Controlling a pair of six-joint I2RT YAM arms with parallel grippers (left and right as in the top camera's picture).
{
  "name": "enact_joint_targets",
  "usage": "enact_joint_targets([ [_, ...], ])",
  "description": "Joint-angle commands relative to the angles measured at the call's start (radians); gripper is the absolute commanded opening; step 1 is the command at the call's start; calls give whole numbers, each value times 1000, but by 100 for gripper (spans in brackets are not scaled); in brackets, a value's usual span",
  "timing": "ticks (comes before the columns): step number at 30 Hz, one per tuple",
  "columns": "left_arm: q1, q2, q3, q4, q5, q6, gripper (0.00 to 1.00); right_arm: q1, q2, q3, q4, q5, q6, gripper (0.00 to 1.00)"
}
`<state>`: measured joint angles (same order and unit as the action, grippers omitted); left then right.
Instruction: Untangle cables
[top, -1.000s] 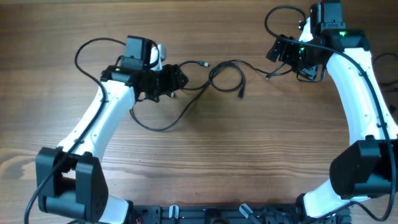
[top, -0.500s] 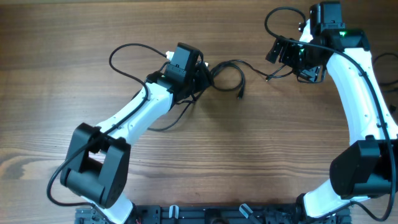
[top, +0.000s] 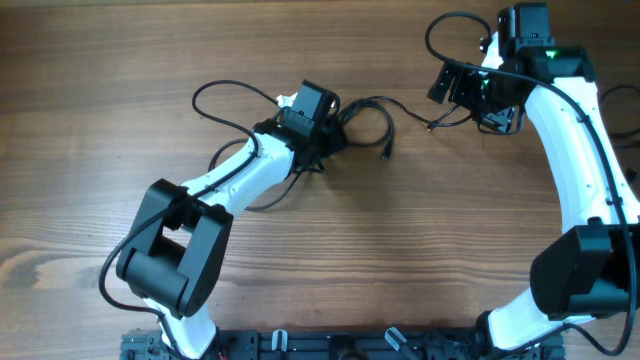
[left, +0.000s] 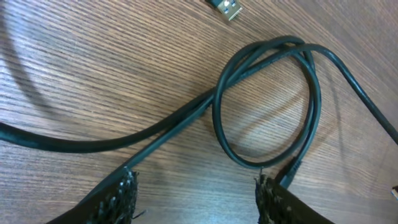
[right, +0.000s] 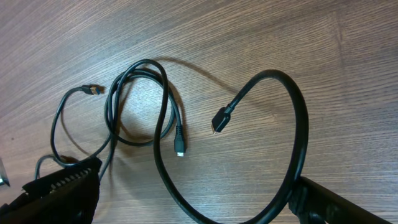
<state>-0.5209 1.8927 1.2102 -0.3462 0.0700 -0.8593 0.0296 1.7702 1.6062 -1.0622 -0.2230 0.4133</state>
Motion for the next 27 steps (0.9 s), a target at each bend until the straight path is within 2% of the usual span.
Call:
enact_joint_targets([
  [1,-13,27,2,8,-69,-14,59,-1,22,19,-1,22,-21,100],
  [5,-40,68,2,99,-72,-13,50,-1,22,19,0,22,-21,100],
  [8,-58,114,2,156,-106,-23,36,-1,22,19,2,22,-21,99],
  [11,-59,147,2,171,-150,-122,35,-1,22,19,4,22,-21,100],
  [15,-60,181,2,221,-151,-122,35,-1,22,19,5,21,-20,100],
  [22,-61,262,2,216,-172,-126,16,-1,22,19,6,21,-20,100],
  [23,-61,262,2,216,-171,-126,5,-1,22,19,6,21,-20,100],
  [27,-59,228,2,175,-75,-113,4,-1,22,19,-3,2,-22,99],
])
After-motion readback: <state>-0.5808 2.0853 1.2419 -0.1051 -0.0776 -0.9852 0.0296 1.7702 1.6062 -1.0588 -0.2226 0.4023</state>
